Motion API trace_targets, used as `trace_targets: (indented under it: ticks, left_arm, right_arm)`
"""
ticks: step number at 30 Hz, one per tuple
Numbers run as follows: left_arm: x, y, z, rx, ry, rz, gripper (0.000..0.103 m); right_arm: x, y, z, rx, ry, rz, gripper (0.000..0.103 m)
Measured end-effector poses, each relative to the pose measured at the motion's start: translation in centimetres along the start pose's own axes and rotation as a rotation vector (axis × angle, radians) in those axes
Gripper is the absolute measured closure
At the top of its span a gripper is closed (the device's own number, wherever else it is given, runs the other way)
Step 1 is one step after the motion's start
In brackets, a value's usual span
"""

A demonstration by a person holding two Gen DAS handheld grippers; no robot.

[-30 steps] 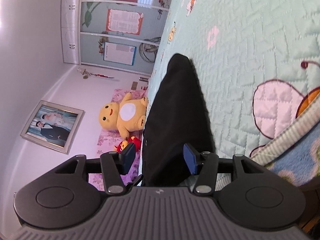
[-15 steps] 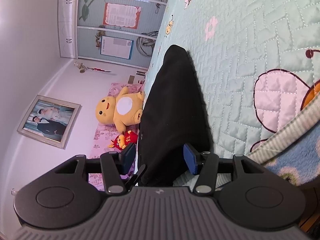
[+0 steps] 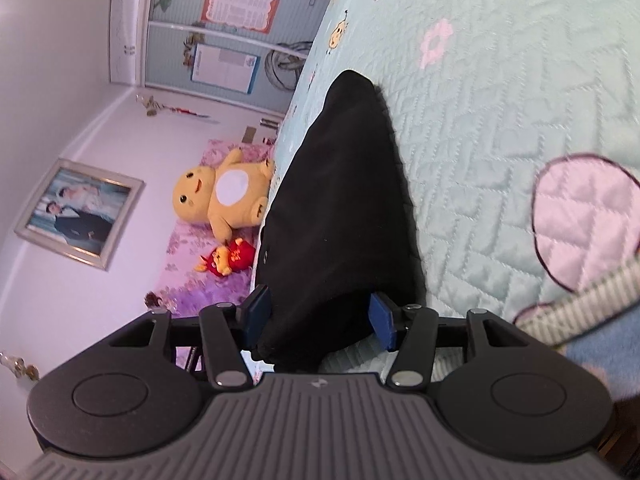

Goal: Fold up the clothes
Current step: 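Open both grippers and press them down on the folded bundle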

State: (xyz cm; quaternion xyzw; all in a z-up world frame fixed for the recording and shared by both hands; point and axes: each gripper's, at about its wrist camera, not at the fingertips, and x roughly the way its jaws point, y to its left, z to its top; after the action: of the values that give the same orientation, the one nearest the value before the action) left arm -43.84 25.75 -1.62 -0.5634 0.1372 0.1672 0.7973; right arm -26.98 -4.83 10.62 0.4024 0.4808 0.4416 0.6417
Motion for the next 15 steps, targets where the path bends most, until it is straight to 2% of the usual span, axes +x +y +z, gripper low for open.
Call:
trace_targets:
  ticks: [5,7,13,15]
  left_arm:
    - [-0.1,0.3,-0.1,0.006,0.007,-0.015,0.020]
    - [-0.1,0.4,0.2,-0.007,0.013,-0.021,0.021]
    - [-0.3,0.6,0.2,-0.014,0.024,-0.023,0.025]
    - [-0.2,0.6,0.4,-0.018,0.028,-0.022,0.029]
  right_arm:
    - [-0.2,1.8,0.9,-0.035,0.037,-0.042,0.046]
    - [-0.8,1.9,1.0,-0.041,0.038,-0.033,0.046]
    - [-2.8,1.1,2.3,-0.036,-0.040,-0.074,0.044]
    - [-2.6,0.8,2.9,-0.041,-0.043,-0.085,0.043]
